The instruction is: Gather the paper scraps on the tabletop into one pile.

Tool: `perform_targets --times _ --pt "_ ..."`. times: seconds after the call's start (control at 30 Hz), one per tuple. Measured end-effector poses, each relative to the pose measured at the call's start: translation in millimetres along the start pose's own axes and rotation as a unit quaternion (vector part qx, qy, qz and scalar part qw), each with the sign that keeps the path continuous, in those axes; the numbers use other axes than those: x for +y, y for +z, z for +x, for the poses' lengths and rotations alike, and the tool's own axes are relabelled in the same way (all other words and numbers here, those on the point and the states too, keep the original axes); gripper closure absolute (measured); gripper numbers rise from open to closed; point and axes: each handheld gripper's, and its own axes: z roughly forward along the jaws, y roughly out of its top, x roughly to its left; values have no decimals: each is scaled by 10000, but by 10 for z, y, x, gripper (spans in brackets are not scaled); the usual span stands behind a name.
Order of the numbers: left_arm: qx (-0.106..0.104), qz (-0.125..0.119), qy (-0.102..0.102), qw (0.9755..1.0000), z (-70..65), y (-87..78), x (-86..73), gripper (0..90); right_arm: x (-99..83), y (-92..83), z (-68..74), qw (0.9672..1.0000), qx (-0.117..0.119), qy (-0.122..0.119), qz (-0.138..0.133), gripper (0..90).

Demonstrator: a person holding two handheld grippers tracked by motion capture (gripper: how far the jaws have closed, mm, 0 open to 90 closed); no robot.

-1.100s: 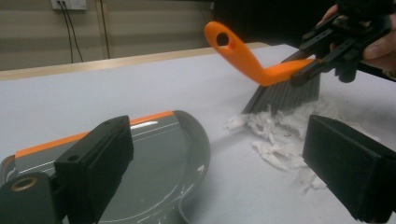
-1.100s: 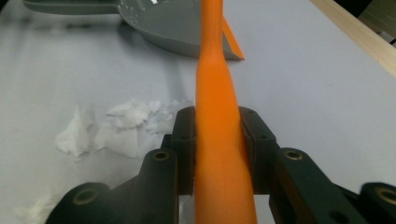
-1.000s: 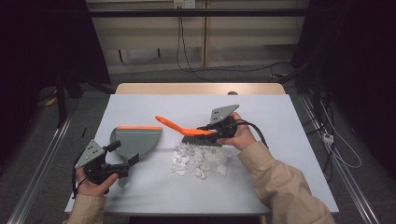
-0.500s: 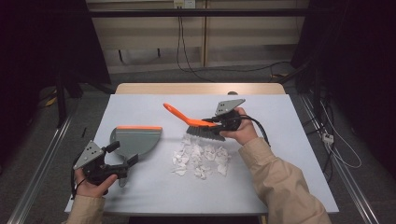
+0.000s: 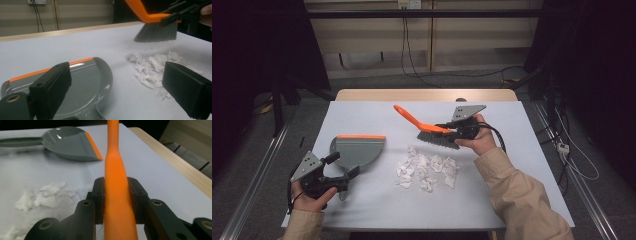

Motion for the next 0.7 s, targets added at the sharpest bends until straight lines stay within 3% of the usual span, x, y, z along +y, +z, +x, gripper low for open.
perform_targets --times 0.17,0.37,0.53,0.7 --pt "0 18 -11 10000 7 11 -5 84 -131 246 -84 9997 -166 57 162 707" --pt "-5 12 -31 10000 10 24 -4 85 -182 503 -85 9999 58 43 80 707" --pt "-8 8 -10 10000 12 18 -5 85 -175 471 65 9990 313 -292 155 707" --pt "7 16 13 10000 3 18 -4 85 -202 373 220 9975 558 -404 150 707"
